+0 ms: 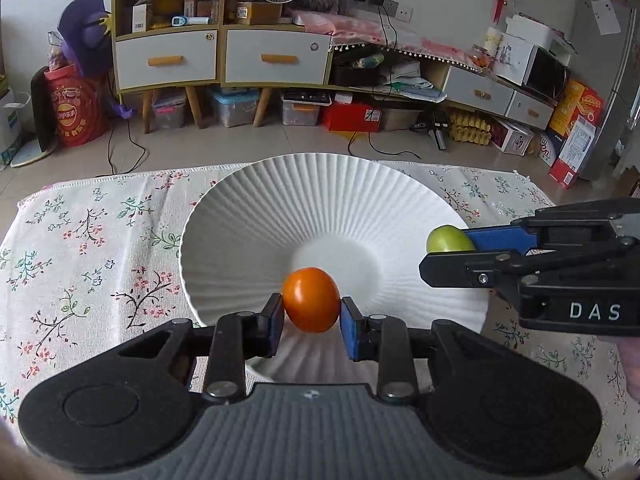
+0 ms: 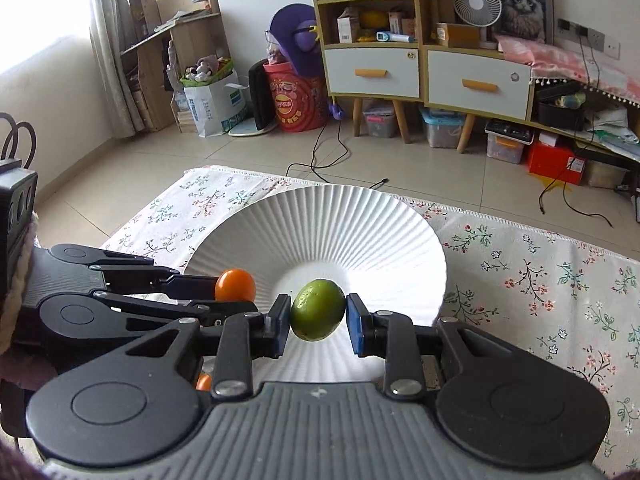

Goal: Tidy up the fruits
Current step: 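Carry both fruits over the white plate and open both tools to release them, then withdraw both tools from the plate back toward the fruit cluster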

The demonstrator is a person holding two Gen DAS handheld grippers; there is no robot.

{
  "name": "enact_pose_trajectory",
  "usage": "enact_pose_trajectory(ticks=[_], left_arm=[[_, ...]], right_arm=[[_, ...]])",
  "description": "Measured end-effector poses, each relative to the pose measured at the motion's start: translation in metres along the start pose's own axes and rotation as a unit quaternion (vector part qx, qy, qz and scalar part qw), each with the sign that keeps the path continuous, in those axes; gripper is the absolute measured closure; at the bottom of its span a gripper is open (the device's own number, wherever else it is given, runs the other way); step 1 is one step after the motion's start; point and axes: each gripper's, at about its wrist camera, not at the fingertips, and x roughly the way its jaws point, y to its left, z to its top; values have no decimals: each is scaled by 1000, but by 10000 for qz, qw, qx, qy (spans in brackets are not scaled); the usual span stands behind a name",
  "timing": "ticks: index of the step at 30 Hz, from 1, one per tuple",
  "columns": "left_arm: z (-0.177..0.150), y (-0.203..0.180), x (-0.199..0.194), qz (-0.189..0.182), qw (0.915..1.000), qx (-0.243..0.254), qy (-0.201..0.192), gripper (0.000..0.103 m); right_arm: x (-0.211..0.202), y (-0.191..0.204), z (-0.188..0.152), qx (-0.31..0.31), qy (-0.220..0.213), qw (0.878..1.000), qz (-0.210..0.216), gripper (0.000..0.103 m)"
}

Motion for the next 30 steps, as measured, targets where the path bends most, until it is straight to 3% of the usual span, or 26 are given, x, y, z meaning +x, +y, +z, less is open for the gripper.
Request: enact_pose_trajectory(ticks=[19, 21, 26, 30], left_arm=[[9, -5, 5, 81, 9996, 270, 24, 77], [10, -4, 2, 54, 9998, 214, 5, 76], [9, -3, -12, 11, 9998, 202, -13, 65], [5, -2, -27, -16, 9998, 220, -23, 55]], right_arm=[[7, 5, -5, -468, 239, 9983, -233, 75], [5, 5, -3, -427, 192, 9987, -211, 70], [-10, 5, -2, -335, 87, 9992, -205, 46], [-26, 6, -2, -252, 24, 9994, -221, 38]])
